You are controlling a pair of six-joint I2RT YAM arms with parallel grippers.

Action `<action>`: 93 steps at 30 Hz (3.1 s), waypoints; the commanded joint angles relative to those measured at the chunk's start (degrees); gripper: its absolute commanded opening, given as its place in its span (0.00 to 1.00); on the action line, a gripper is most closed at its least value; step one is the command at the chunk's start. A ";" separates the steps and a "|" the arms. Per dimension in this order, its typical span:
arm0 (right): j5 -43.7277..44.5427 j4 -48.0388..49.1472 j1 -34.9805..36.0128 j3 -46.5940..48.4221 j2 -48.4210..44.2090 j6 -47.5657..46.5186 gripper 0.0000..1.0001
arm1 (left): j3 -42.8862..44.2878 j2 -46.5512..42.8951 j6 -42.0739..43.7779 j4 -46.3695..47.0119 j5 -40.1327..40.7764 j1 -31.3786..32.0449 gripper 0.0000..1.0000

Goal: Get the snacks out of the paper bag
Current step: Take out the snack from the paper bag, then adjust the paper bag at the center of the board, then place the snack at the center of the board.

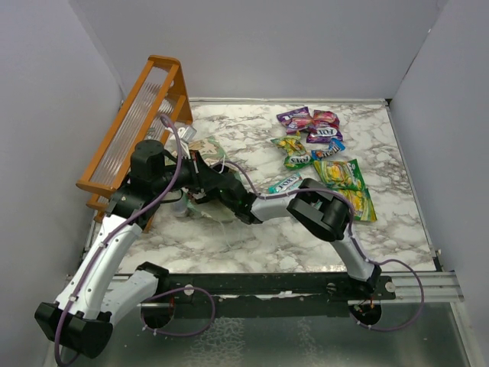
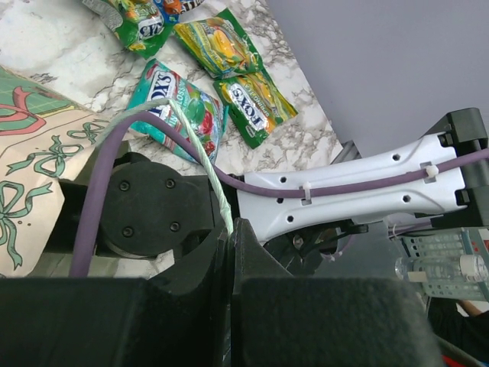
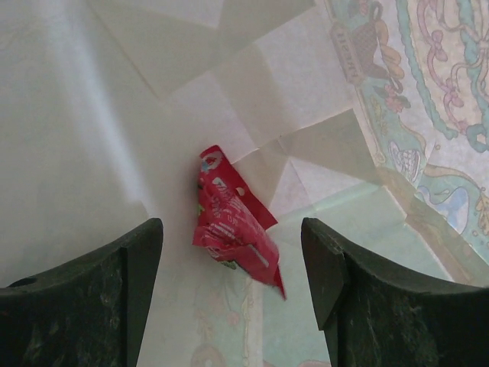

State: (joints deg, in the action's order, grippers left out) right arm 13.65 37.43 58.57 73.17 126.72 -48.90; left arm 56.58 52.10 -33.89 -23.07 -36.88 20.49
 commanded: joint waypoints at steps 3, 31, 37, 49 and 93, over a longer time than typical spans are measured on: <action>0.74 -3.28 -0.94 5.38 5.57 -2.02 0.73 | 1.85 0.08 0.09 -0.46 -1.72 0.29 0.00; 3.98 -7.18 -5.88 20.59 15.85 -2.96 0.51 | 1.56 -0.69 1.28 -4.19 1.38 0.26 0.00; 3.30 -8.11 -6.94 19.31 12.38 -0.23 0.27 | 0.40 -0.94 1.87 -4.77 2.18 0.25 0.00; -1.39 -7.69 -6.89 7.51 0.02 4.86 0.01 | -3.78 -1.20 2.18 -4.21 6.55 0.25 0.00; -16.66 -42.92 -3.55 -33.48 -85.63 25.09 0.01 | 8.44 9.38 -12.33 17.39 -4.43 0.25 0.00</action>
State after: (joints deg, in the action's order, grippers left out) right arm -10.83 3.70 54.81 38.37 47.44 -23.31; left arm 59.90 59.24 -41.63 -14.52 -36.73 20.75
